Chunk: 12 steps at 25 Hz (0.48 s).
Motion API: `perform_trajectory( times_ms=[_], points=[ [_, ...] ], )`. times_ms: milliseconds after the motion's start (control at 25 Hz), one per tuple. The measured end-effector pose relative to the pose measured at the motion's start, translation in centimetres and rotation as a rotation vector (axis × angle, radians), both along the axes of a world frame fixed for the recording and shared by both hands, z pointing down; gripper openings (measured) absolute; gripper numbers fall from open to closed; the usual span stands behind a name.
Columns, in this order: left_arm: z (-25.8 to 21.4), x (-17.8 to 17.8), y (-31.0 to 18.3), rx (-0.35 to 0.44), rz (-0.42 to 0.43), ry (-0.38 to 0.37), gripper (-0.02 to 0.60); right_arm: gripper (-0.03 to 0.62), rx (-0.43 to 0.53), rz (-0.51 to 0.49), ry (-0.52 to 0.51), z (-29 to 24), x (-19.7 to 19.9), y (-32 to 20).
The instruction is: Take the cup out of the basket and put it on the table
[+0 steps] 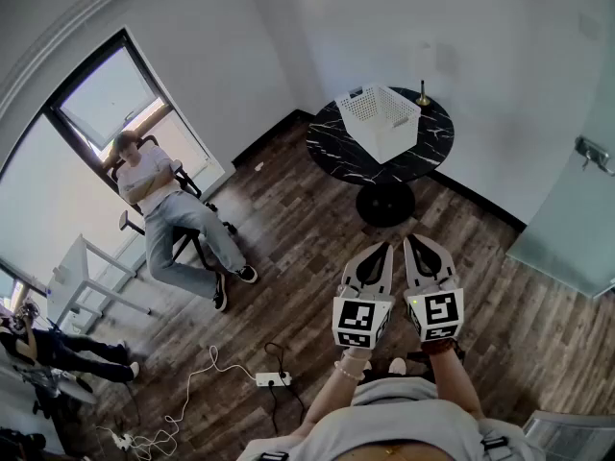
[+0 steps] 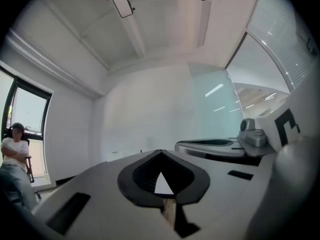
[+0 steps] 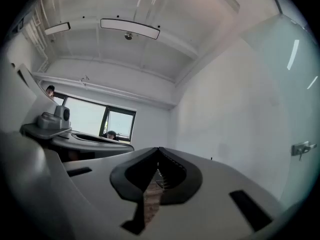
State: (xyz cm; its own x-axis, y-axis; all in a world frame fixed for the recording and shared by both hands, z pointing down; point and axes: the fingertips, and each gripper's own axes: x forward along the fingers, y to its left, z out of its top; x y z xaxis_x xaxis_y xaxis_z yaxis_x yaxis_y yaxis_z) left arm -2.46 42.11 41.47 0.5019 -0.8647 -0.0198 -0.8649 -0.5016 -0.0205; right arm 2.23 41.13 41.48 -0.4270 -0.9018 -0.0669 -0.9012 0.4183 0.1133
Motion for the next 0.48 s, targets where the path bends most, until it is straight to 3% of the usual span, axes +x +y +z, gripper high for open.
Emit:
perform_trajectory(
  times_ms=[480],
  points=[
    [1.2, 2.1, 0.1, -0.053, -0.002, -0.025, 0.005, 0.009, -0.028, -0.007, -0.03, 1.0, 2.4, 0.4]
  ],
)
